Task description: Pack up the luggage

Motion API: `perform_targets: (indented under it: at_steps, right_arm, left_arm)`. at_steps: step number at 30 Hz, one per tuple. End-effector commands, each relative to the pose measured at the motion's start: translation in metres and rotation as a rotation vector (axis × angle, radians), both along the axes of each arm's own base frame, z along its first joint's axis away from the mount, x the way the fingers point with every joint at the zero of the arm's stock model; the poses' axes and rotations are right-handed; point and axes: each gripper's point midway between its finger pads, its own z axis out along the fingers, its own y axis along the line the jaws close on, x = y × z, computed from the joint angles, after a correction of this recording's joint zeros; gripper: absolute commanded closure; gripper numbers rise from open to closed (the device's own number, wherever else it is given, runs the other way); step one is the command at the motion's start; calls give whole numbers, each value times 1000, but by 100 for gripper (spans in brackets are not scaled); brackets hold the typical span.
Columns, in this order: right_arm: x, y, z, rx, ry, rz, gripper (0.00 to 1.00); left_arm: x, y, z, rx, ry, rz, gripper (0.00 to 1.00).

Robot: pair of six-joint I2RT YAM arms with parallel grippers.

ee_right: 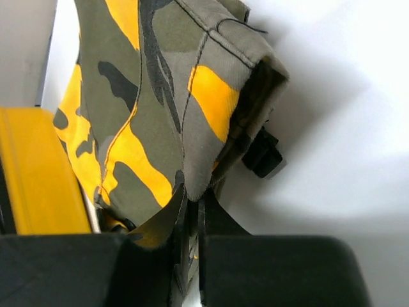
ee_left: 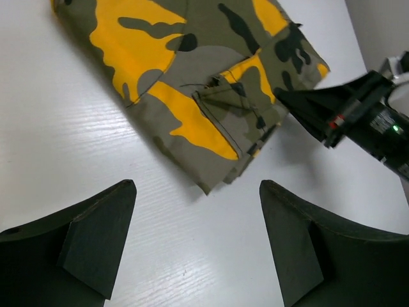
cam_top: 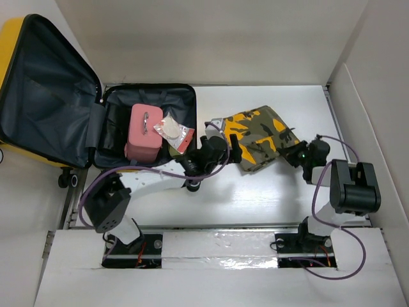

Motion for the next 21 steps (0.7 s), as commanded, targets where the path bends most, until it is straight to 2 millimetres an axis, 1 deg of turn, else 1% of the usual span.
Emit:
perform_targets:
  at_steps: [1, 2, 3, 4, 5, 6, 7, 8, 9, 10, 11, 12, 13, 14, 15, 16, 17, 18, 19, 20, 21]
  right_arm:
    - [-21, 0, 15, -4, -116, 39, 83]
    - [-25, -2, 24, -17, -144, 45, 71]
    - [-32, -3, 24, -18, -143, 54, 40]
    - [-39, -6, 24, -38, -144, 60, 29]
    - [-41, -12, 40, -64, -188, 51, 22]
    - [-47, -16, 38, -76, -154, 45, 14]
    - [-50, -18, 42, -105, -156, 44, 11]
    - [-50, -26, 51, -159, -170, 37, 10]
    - [-56, -33, 65, -204, -178, -1, 8]
    - [-58, -37, 76, -240, -197, -17, 8]
    - [-61, -41, 84, -284, -211, -27, 8]
    - [-66, -47, 90, -314, -198, -53, 8]
    - [-71, -48, 110, -349, -256, -61, 8]
    - [-74, -49, 117, -376, -273, -63, 8]
    - [-78, -48, 122, -383, -284, -59, 8]
    - [-82, -45, 136, -393, -336, -51, 9]
    - [-84, -42, 141, -395, -356, -43, 9]
    - [-87, -39, 145, -390, -370, -30, 9]
    - [-88, -35, 149, -390, -386, -19, 10]
    - [-91, -33, 157, -395, -411, -16, 10]
    - [-93, -30, 159, -395, -415, -2, 10]
  left_arm:
    - [10, -19, -1, -42, 43, 9, 24]
    - [12, -21, -8, -31, 57, 13, 23]
    - [17, -23, -8, -42, 65, 27, 23]
    - [22, -22, -22, -27, 91, 36, 23]
    - [25, -23, -28, -29, 107, 42, 23]
    - [33, -21, -29, -42, 119, 59, 22]
    - [36, -22, -41, -30, 142, 63, 22]
    - [40, -21, -46, -20, 157, 70, 20]
    - [44, -27, -42, -26, 157, 68, 20]
    - [51, -25, -57, -3, 183, 88, 19]
    - [56, -22, -63, 17, 199, 101, 19]
    - [62, -27, -58, 13, 192, 105, 19]
    - [65, -27, -71, 41, 204, 119, 19]
    - [71, -23, -78, 60, 216, 134, 19]
    - [80, -26, -74, 53, 210, 144, 19]
    - [82, -28, -90, 80, 230, 146, 19]
    - [82, -28, -98, 102, 249, 143, 19]
    - [87, -36, -93, 93, 245, 136, 19]
    - [88, -37, -109, 124, 267, 139, 19]
    - [87, -35, -117, 151, 287, 142, 20]
    - [91, -39, -116, 151, 284, 145, 20]
